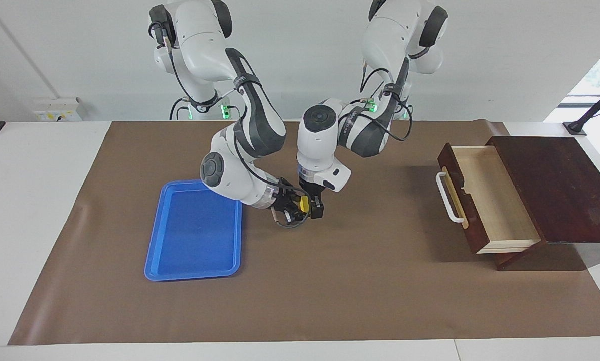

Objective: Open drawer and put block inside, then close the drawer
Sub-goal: 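Grasp the yellow cube with the left gripper from the right gripper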

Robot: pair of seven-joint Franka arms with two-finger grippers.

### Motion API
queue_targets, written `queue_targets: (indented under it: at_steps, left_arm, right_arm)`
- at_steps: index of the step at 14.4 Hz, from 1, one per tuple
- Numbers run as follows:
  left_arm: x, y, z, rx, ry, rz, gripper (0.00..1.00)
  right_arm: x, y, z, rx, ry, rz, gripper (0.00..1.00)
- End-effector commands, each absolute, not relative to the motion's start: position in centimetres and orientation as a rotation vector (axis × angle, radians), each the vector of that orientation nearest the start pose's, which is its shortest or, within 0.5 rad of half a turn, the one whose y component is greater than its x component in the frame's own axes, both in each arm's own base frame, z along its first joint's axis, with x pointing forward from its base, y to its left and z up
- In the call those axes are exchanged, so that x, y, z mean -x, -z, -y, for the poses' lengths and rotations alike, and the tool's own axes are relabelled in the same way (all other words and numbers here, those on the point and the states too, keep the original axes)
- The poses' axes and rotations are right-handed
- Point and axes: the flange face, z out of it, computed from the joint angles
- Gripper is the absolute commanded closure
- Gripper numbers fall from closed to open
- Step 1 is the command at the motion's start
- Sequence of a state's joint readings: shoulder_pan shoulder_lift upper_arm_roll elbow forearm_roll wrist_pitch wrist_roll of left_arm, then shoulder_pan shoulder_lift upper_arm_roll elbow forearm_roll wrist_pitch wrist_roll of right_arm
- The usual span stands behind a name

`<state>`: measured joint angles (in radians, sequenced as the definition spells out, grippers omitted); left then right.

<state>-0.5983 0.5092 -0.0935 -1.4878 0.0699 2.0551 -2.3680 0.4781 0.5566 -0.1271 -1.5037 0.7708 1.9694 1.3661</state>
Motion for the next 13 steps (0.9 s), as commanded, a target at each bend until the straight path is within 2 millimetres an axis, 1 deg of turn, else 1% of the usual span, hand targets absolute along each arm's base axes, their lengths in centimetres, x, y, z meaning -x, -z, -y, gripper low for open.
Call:
queue_targets:
  at_steps: [1, 7, 10, 11, 12, 13]
  left_arm:
    - [-54.9, -38.5, 44.0, -2.073, -0.050, -2.281, 1.00]
    - [-55.0, -38.6, 43.6, -2.090, -0.060, -2.291, 1.00]
    - [-55.2, -39.1, 42.9, -2.089, -0.064, -2.311, 1.00]
    - [-55.2, -39.3, 42.8, -2.086, -0.063, -2.309, 1.00]
    - [-55.1, -39.4, 42.9, -2.086, -0.063, -2.309, 1.00]
    - [-55.2, -39.5, 42.8, -2.085, -0.064, -2.308, 1.00]
  right_arm:
    - [-64.4, -35.4, -29.6, 2.092, -0.705, -1.701, 1.00]
    - [-64.7, -35.4, -29.0, 2.083, -0.707, -1.707, 1.00]
    - [-65.2, -35.4, -27.6, 2.060, -0.718, -1.725, 1.00]
    - [-65.5, -35.6, -26.9, 2.050, -0.712, -1.730, 0.79]
    - [-65.5, -35.9, -26.7, 2.048, -0.708, -1.726, 0.43]
    - [-65.5, -36.1, -26.7, 2.046, -0.706, -1.726, 0.31]
